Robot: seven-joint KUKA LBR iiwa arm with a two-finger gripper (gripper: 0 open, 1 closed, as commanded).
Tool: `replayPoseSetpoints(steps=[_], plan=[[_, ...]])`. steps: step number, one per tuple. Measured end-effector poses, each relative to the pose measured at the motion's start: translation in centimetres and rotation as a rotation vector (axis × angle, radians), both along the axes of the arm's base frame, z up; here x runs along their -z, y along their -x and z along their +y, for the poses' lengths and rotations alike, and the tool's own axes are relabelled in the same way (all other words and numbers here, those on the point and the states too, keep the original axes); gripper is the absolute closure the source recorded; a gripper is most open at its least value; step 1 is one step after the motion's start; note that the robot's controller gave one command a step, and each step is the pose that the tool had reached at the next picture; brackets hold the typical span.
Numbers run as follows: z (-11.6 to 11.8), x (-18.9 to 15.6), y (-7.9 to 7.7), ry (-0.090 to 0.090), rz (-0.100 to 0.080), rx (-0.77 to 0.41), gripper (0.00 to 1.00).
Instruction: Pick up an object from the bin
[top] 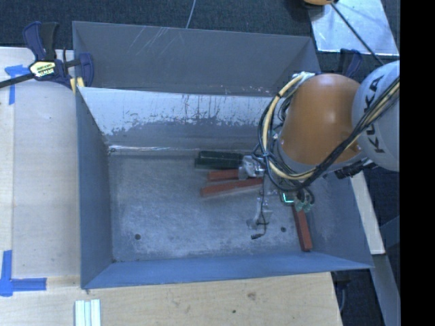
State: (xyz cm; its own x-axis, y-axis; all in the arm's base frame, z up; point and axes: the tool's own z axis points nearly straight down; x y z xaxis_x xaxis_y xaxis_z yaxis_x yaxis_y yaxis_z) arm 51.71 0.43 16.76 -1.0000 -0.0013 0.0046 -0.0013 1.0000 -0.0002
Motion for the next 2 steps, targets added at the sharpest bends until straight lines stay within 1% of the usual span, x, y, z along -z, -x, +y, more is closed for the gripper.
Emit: replayPoseSetpoints(steps=[1,2], plan=[[0.0,-0.4,-0.2,0.000,-0.008,0.000,0.00],[1.2,1.8,-2.3,0.000,-0.015,0.084,0.00]])
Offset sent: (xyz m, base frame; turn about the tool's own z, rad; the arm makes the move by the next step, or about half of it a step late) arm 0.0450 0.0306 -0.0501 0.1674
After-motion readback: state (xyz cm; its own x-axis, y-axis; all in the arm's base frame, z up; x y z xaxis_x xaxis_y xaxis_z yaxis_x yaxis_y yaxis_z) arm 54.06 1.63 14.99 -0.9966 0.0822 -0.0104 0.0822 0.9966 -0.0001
